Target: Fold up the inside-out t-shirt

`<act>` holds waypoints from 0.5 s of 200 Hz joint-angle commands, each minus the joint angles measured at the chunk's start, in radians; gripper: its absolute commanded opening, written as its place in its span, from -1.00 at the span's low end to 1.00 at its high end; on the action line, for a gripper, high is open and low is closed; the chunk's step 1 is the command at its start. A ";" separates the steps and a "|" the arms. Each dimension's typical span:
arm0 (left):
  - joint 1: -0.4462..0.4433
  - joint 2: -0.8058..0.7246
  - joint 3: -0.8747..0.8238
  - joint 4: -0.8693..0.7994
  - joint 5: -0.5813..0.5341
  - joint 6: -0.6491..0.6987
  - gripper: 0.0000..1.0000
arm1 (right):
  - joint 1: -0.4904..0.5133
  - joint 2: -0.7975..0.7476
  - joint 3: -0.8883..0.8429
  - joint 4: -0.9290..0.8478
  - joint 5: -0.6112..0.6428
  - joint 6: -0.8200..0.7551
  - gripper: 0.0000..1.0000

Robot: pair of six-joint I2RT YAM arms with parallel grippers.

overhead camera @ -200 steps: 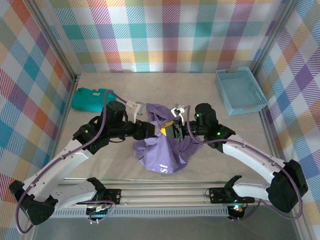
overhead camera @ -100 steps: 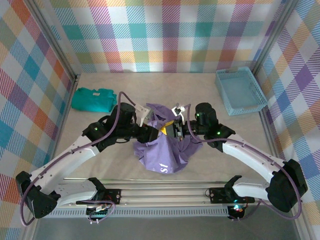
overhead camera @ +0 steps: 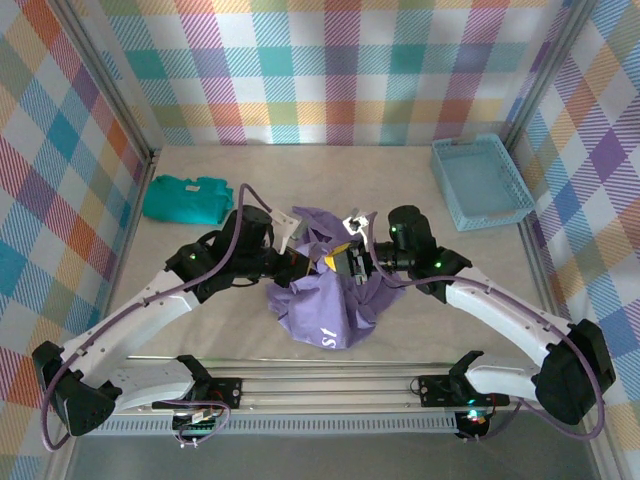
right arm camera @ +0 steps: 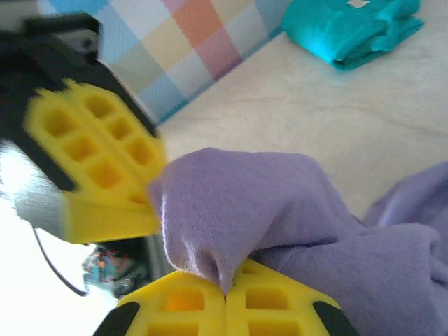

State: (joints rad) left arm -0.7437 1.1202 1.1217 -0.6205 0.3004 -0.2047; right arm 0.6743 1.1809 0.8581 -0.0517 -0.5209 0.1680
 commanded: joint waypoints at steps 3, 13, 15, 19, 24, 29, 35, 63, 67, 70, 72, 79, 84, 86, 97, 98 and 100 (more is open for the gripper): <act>0.026 -0.007 0.075 -0.040 0.145 -0.110 -1.00 | 0.039 -0.038 0.063 -0.161 0.259 -0.201 -0.71; 0.036 0.000 0.084 -0.024 0.230 -0.177 -1.00 | 0.066 -0.036 0.082 -0.200 0.373 -0.238 -0.64; 0.037 0.003 0.086 -0.022 0.243 -0.189 -1.00 | 0.071 -0.035 0.086 -0.209 0.400 -0.244 -0.62; 0.037 0.007 0.092 -0.018 0.262 -0.213 -1.00 | 0.083 -0.034 0.095 -0.224 0.447 -0.252 -0.59; 0.037 0.014 0.098 -0.015 0.282 -0.239 -1.00 | 0.096 -0.031 0.105 -0.240 0.496 -0.257 -0.56; 0.038 0.017 0.103 -0.012 0.296 -0.262 -1.00 | 0.109 -0.028 0.114 -0.254 0.540 -0.258 -0.52; 0.038 0.022 0.108 -0.006 0.306 -0.284 -1.00 | 0.122 -0.026 0.125 -0.268 0.588 -0.259 -0.47; 0.038 0.036 0.136 -0.018 0.294 -0.313 -1.00 | 0.163 -0.040 0.129 -0.306 0.667 -0.245 -0.30; 0.038 0.037 0.140 -0.024 0.283 -0.309 -1.00 | 0.165 -0.047 0.126 -0.307 0.669 -0.238 -0.28; 0.038 0.038 0.143 -0.031 0.274 -0.305 -1.00 | 0.166 -0.053 0.124 -0.312 0.668 -0.236 -0.26; 0.039 0.039 0.145 -0.035 0.266 -0.302 -1.00 | 0.167 -0.058 0.122 -0.313 0.669 -0.234 -0.26; 0.042 0.039 0.151 -0.050 0.246 -0.294 -1.00 | 0.169 -0.076 0.113 -0.318 0.670 -0.226 -0.23; 0.044 0.040 0.155 -0.058 0.235 -0.292 -1.00 | 0.169 -0.092 0.107 -0.322 0.669 -0.225 -0.21; 0.046 0.039 0.157 -0.061 0.231 -0.291 -1.00 | 0.169 -0.098 0.104 -0.324 0.667 -0.226 -0.20; 0.056 0.038 0.162 -0.067 0.223 -0.292 -1.00 | 0.170 -0.137 0.090 -0.331 0.659 -0.226 -0.17; 0.057 0.038 0.162 -0.066 0.224 -0.292 -1.00 | 0.171 -0.140 0.088 -0.332 0.657 -0.225 -0.16; 0.059 0.038 0.162 -0.065 0.226 -0.293 -1.00 | 0.170 -0.148 0.087 -0.334 0.653 -0.226 -0.16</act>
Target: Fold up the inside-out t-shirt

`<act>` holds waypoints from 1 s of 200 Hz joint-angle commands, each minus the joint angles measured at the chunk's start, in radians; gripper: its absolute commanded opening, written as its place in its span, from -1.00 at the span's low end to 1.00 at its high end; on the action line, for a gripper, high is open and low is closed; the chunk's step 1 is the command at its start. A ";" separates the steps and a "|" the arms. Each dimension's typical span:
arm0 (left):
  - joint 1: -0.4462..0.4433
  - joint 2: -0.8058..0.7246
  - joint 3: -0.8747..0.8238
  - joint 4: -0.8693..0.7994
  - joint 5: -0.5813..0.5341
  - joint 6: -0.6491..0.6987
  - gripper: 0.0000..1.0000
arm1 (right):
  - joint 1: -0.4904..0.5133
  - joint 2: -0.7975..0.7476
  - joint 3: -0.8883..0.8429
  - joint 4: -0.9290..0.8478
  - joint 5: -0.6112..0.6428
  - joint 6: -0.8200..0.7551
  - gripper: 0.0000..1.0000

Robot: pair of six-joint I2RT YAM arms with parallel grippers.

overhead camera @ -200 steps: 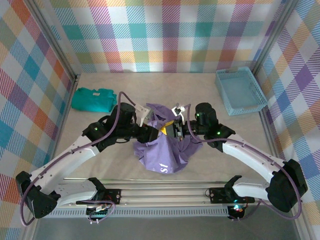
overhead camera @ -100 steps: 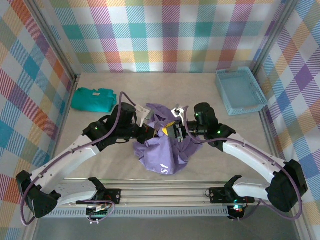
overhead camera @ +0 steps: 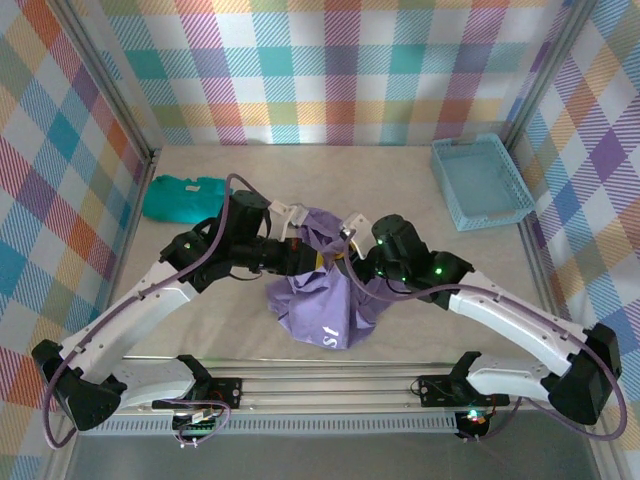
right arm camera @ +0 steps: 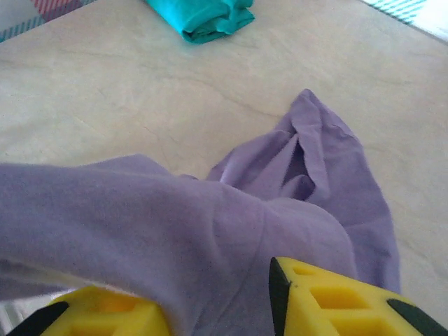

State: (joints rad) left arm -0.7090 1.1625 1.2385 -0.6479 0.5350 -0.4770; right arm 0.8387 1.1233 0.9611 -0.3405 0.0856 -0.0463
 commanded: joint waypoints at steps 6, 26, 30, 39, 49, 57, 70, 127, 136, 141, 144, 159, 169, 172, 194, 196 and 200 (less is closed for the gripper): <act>0.031 -0.006 0.046 -0.035 -0.004 -0.027 -1.00 | 0.007 -0.108 -0.023 -0.049 0.022 -0.017 -0.14; 0.047 -0.003 0.054 -0.025 0.028 -0.041 -1.00 | 0.015 -0.161 -0.053 -0.027 -0.090 -0.026 -0.10; 0.050 -0.003 0.055 -0.024 0.036 -0.042 -1.00 | 0.019 -0.167 -0.061 -0.016 -0.109 -0.025 -0.10; 0.054 0.000 0.062 -0.024 0.054 -0.043 -1.00 | 0.033 -0.175 -0.073 0.008 -0.136 -0.021 -0.10; 0.057 0.002 0.070 -0.027 0.070 -0.046 -1.00 | 0.052 -0.172 -0.080 0.032 -0.148 -0.021 -0.09; 0.058 0.004 0.076 -0.031 0.079 -0.047 -1.00 | 0.067 -0.163 -0.081 0.049 -0.158 -0.024 -0.09; 0.060 0.006 0.088 -0.042 0.084 -0.046 -1.00 | 0.092 -0.139 -0.079 0.080 -0.179 -0.033 -0.17; 0.068 0.009 0.106 -0.063 0.083 -0.052 -1.00 | 0.119 -0.012 -0.064 0.198 -0.209 -0.005 -0.29; 0.069 0.009 0.107 -0.063 0.087 -0.052 -1.00 | 0.119 0.007 -0.059 0.213 -0.193 0.000 -0.21; 0.068 0.009 0.107 -0.062 0.086 -0.053 -1.00 | 0.119 0.018 -0.058 0.220 -0.176 0.003 -0.18; 0.068 0.009 0.108 -0.065 0.086 -0.053 -1.00 | 0.119 0.024 -0.054 0.222 -0.160 0.008 -0.18; 0.070 0.008 0.110 -0.068 0.086 -0.051 -1.00 | 0.118 0.053 -0.044 0.225 -0.106 0.008 -0.23; 0.072 0.006 0.110 -0.071 0.086 -0.049 -1.00 | 0.119 0.065 -0.041 0.226 -0.077 0.010 -0.33; 0.072 0.005 0.110 -0.071 0.086 -0.049 -1.00 | 0.118 0.067 -0.041 0.228 -0.072 0.006 -0.38; 0.086 -0.003 0.110 -0.081 0.077 -0.043 -1.00 | 0.118 0.063 -0.048 0.224 -0.073 -0.016 -0.86; 0.087 -0.003 0.110 -0.081 0.075 -0.043 -1.00 | 0.117 0.062 -0.050 0.223 -0.073 -0.019 -0.89; 0.093 -0.005 0.110 -0.084 0.072 -0.042 -1.00 | 0.116 0.055 -0.054 0.221 -0.075 -0.023 -0.95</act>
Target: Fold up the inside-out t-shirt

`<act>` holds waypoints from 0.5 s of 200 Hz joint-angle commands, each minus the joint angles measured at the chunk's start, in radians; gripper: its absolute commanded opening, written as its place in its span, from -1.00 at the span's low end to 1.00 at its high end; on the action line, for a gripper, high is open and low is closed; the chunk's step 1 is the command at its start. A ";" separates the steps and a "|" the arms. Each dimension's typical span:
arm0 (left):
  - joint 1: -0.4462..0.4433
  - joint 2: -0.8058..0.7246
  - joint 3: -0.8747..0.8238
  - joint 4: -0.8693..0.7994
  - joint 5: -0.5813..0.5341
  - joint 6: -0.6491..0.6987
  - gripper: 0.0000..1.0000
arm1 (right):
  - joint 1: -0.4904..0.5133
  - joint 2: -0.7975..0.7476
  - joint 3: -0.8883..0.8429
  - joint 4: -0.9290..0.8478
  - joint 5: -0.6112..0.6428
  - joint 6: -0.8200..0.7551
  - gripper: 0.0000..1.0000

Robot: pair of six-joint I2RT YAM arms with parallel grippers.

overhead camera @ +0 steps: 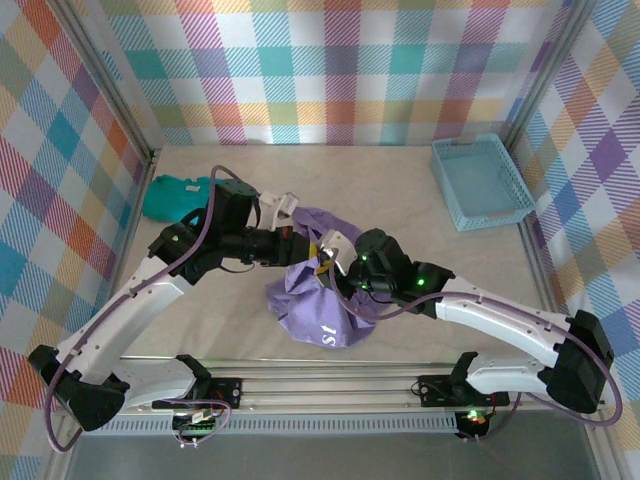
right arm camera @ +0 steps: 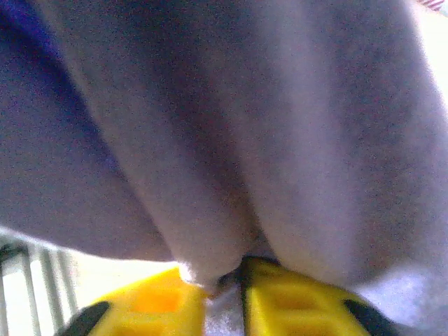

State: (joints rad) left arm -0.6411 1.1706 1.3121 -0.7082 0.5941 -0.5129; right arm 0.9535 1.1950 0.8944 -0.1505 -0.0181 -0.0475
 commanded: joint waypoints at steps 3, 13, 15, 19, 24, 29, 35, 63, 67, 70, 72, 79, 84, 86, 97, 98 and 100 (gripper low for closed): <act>0.028 -0.014 0.036 -0.026 0.011 -0.004 -1.00 | 0.002 -0.021 0.009 0.031 0.028 -0.025 -1.00; 0.041 -0.015 0.033 -0.028 0.008 -0.004 -1.00 | -0.002 -0.042 -0.005 0.032 0.017 -0.035 -1.00; 0.045 -0.017 0.034 -0.028 0.008 -0.002 -1.00 | -0.003 -0.047 -0.007 0.032 0.011 -0.036 -1.00; 0.051 -0.017 0.034 -0.030 0.006 -0.002 -1.00 | -0.007 -0.056 -0.011 0.031 -0.006 -0.038 -1.00; 0.058 -0.017 0.033 -0.032 0.002 0.000 -1.00 | -0.012 -0.069 -0.016 0.028 -0.028 -0.039 -1.00; 0.067 -0.017 0.035 -0.036 -0.004 0.004 -1.00 | -0.019 -0.082 -0.020 0.024 -0.052 -0.042 -1.00; 0.078 -0.018 0.038 -0.043 -0.010 0.012 -1.00 | -0.028 -0.096 -0.024 0.015 -0.089 -0.043 -1.00; 0.115 -0.017 0.045 -0.072 -0.074 0.054 -1.00 | -0.076 -0.149 -0.036 -0.008 -0.233 -0.043 -1.00; 0.116 -0.017 0.045 -0.073 -0.088 0.062 -1.00 | -0.083 -0.155 -0.039 -0.002 -0.256 -0.043 -1.00; 0.117 -0.014 0.044 -0.075 -0.102 0.069 -1.00 | -0.089 -0.160 -0.041 0.004 -0.275 -0.043 -1.00; 0.117 -0.014 0.044 -0.077 -0.110 0.073 -1.00 | -0.092 -0.162 -0.042 0.009 -0.288 -0.041 -1.00; 0.117 -0.012 0.041 -0.079 -0.141 0.086 -1.00 | -0.105 -0.168 -0.048 0.031 -0.346 -0.031 -1.00; 0.116 -0.011 0.039 -0.079 -0.165 0.096 -1.00 | -0.113 -0.169 -0.052 0.049 -0.386 -0.022 -1.00; 0.116 -0.010 0.036 -0.079 -0.173 0.100 -1.00 | -0.116 -0.169 -0.053 0.055 -0.398 -0.019 -1.00; 0.117 -0.010 0.023 -0.071 -0.214 0.117 -1.00 | -0.130 -0.160 -0.055 0.090 -0.451 0.005 -1.00; 0.117 -0.009 0.023 -0.070 -0.217 0.120 -1.00 | -0.131 -0.159 -0.055 0.092 -0.454 0.006 -1.00; 0.116 -0.009 0.020 -0.067 -0.222 0.120 -1.00 | -0.133 -0.156 -0.055 0.098 -0.458 0.013 -1.00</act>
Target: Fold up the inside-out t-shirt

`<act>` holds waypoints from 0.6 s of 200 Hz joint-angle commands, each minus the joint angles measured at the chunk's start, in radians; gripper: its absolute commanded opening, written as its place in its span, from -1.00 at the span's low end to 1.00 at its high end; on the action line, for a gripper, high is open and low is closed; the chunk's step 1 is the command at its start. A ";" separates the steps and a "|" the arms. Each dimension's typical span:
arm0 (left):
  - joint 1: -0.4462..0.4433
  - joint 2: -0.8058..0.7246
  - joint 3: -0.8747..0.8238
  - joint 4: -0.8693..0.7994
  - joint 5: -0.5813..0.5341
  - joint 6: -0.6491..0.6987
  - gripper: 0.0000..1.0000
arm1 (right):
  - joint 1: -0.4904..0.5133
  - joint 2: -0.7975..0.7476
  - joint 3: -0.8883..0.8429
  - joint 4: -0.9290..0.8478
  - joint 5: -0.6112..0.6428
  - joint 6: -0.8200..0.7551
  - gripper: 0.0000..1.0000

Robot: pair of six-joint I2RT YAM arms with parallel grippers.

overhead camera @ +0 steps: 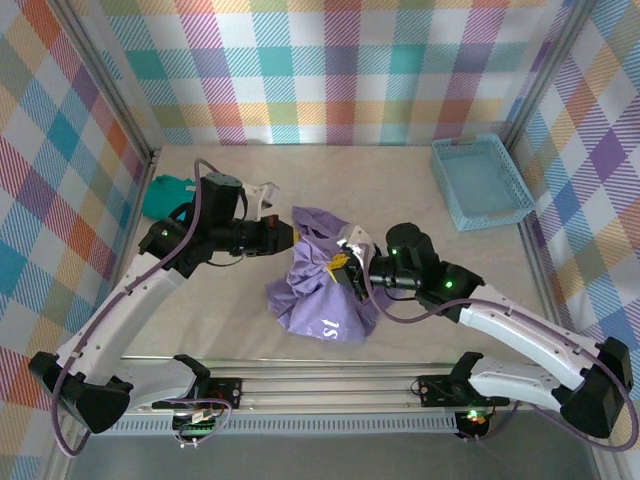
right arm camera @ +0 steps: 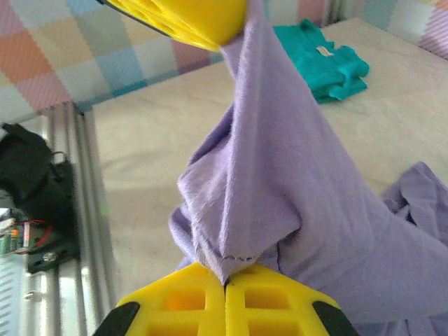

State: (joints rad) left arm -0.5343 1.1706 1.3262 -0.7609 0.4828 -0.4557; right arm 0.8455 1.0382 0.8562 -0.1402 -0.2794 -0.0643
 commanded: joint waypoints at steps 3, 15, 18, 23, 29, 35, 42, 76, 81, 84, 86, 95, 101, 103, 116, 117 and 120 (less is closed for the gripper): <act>0.010 -0.009 0.001 -0.008 -0.117 0.064 -1.00 | -0.029 0.006 -0.018 0.097 -0.203 0.038 -1.00; 0.010 -0.012 -0.026 0.025 -0.118 0.061 -1.00 | -0.040 0.024 -0.024 0.151 -0.210 0.079 -1.00; 0.009 -0.014 -0.033 0.036 -0.112 0.058 -1.00 | -0.043 0.029 -0.027 0.171 -0.213 0.091 -1.00; 0.008 -0.016 -0.044 0.052 -0.099 0.051 -0.97 | -0.047 0.039 -0.029 0.201 -0.222 0.116 -1.00; 0.008 -0.020 -0.058 0.071 -0.084 0.044 -0.85 | -0.051 0.051 -0.033 0.239 -0.231 0.145 -1.00; 0.007 -0.024 -0.071 0.082 -0.072 0.040 -0.70 | -0.053 0.068 -0.033 0.269 -0.237 0.174 -1.00; 0.007 -0.033 -0.083 0.090 -0.069 0.035 -0.50 | -0.054 0.088 -0.028 0.291 -0.237 0.199 -1.00; 0.005 -0.123 -0.154 0.092 -0.124 0.033 -0.01 | -0.056 0.147 -0.017 0.326 -0.212 0.255 -1.00; 0.005 -0.141 -0.165 0.094 -0.129 0.032 0.04 | -0.057 0.152 -0.017 0.329 -0.210 0.260 -1.00; 0.005 -0.150 -0.173 0.095 -0.130 0.029 0.07 | -0.057 0.155 -0.017 0.331 -0.209 0.263 -1.00; 0.004 -0.154 -0.177 0.095 -0.130 0.027 0.09 | -0.057 0.157 -0.017 0.333 -0.208 0.264 -1.00; 0.003 -0.173 -0.198 0.096 -0.125 0.020 0.17 | -0.058 0.161 -0.017 0.339 -0.208 0.272 -1.00; -0.001 -0.178 -0.208 0.096 -0.118 0.014 0.24 | -0.059 0.163 -0.017 0.343 -0.206 0.275 -1.00; -0.001 -0.178 -0.209 0.096 -0.115 0.011 0.25 | -0.059 0.165 -0.017 0.344 -0.205 0.276 -1.00; -0.004 -0.170 -0.218 0.093 -0.095 -0.011 0.28 | -0.059 0.167 -0.017 0.344 -0.200 0.280 -1.00; -0.004 -0.169 -0.218 0.093 -0.093 -0.013 0.28 | -0.059 0.168 -0.017 0.344 -0.199 0.280 -1.00; -0.004 -0.165 -0.220 0.095 -0.089 -0.017 0.28 | -0.059 0.168 -0.017 0.344 -0.198 0.280 -1.00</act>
State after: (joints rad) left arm -0.5350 1.0027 1.1332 -0.6971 0.3752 -0.4416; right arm 0.7914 1.2037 0.8337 0.1345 -0.4618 0.1806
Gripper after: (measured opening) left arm 0.631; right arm 0.064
